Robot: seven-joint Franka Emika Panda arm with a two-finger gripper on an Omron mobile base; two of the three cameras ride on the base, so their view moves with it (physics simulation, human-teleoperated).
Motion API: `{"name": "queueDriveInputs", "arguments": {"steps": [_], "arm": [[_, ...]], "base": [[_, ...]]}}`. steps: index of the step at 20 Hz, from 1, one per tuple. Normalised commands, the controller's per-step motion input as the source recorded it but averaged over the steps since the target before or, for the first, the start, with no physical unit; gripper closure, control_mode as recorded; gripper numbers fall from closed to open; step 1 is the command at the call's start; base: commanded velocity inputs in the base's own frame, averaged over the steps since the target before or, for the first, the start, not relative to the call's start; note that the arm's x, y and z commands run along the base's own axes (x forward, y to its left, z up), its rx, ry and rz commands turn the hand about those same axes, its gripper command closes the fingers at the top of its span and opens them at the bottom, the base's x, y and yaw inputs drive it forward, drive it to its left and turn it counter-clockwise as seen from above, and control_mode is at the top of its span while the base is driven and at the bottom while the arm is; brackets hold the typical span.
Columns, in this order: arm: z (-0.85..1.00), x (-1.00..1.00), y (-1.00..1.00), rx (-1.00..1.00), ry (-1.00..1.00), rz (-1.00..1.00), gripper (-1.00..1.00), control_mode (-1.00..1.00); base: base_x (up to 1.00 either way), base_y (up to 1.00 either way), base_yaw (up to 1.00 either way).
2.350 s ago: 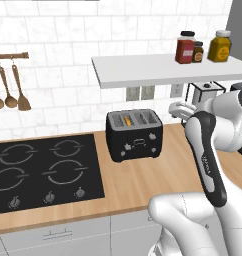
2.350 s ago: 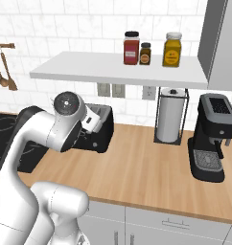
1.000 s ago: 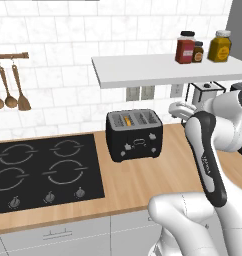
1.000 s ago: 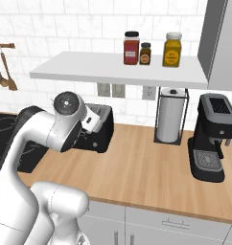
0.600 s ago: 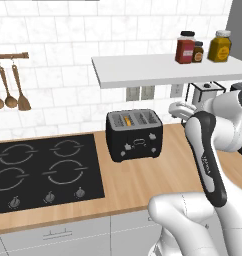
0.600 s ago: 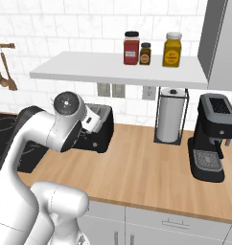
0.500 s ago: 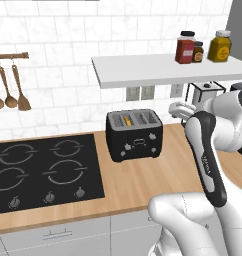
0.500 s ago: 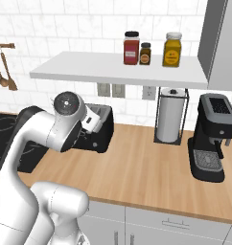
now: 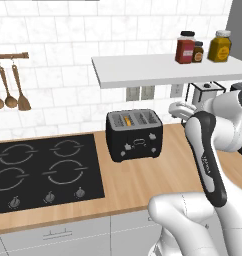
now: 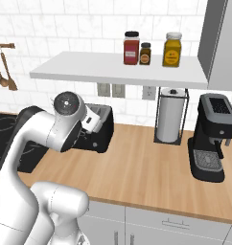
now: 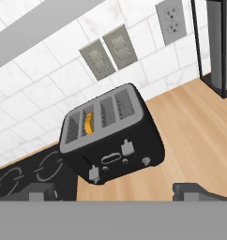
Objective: Start the toaster. Once the lever pops up, take the bread to the plate on the dining counter.
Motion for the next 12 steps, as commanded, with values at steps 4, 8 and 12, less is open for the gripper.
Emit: {"name": "queueDriveInputs", "arguments": {"steps": [4,8,12], "arm": [[0.0,0.0,0.0,0.0,0.0,0.0,-1.0,-1.0],[0.0,0.0,0.0,0.0,0.0,0.0,-1.0,-1.0],[0.0,0.0,0.0,0.0,0.0,0.0,-1.0,-1.0]], "base": [[0.0,0.0,0.0],[0.0,0.0,0.0],[0.0,0.0,0.0]]}}
